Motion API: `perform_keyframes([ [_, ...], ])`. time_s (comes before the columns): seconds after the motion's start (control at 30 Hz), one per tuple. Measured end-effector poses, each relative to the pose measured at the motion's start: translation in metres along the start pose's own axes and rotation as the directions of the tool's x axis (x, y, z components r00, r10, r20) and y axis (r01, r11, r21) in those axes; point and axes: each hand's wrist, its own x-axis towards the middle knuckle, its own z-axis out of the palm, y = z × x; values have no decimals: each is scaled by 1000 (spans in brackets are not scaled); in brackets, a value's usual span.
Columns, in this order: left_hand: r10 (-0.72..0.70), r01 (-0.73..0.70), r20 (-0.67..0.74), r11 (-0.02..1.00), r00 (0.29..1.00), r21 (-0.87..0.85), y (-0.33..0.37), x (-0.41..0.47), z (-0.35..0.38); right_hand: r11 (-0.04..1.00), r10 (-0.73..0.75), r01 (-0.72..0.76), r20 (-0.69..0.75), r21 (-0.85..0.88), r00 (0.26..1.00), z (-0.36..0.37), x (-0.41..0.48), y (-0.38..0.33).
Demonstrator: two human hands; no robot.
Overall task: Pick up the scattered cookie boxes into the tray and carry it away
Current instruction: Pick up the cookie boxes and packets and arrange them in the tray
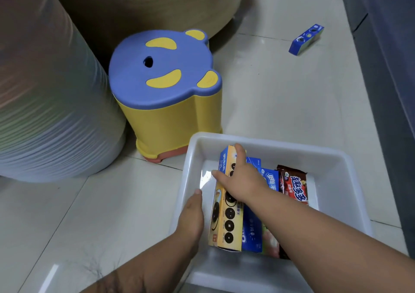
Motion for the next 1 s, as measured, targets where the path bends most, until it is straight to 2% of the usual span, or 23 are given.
perform_keyframes([
  [0.1,126,-127,26,991,992,37,5,3,-5,998,26,-25,7,-59,1000,11,7,-12],
  [0.17,143,-146,59,988,988,58,4,7,-3,994,41,-40,8,-98,999,18,9,-17],
  [0.37,35,-36,121,999,992,1,-12,19,6,976,52,-54,-12,-209,999,34,14,-17],
  [0.5,24,-21,158,1000,987,-22,-12,19,12,955,46,-40,13,-294,999,23,11,-12],
  [0.57,46,-44,161,999,986,-14,-13,20,15,949,-71,43,-79,-311,994,12,5,-2],
  [0.63,41,-43,135,999,990,14,-17,24,17,946,-175,97,-237,-309,956,3,-3,19],
  [0.7,23,-25,120,1000,992,12,-19,25,18,976,-124,62,-297,-209,947,2,-9,49],
  [0.8,46,-54,151,997,987,48,-21,22,21,996,30,-15,-179,83,983,16,-16,86],
  [0.9,128,-142,132,984,983,104,-27,21,28,987,38,-28,-64,159,997,30,-18,94],
  [1.0,133,-148,127,982,983,119,-27,19,31,968,19,-11,-30,252,999,40,-13,90],
])
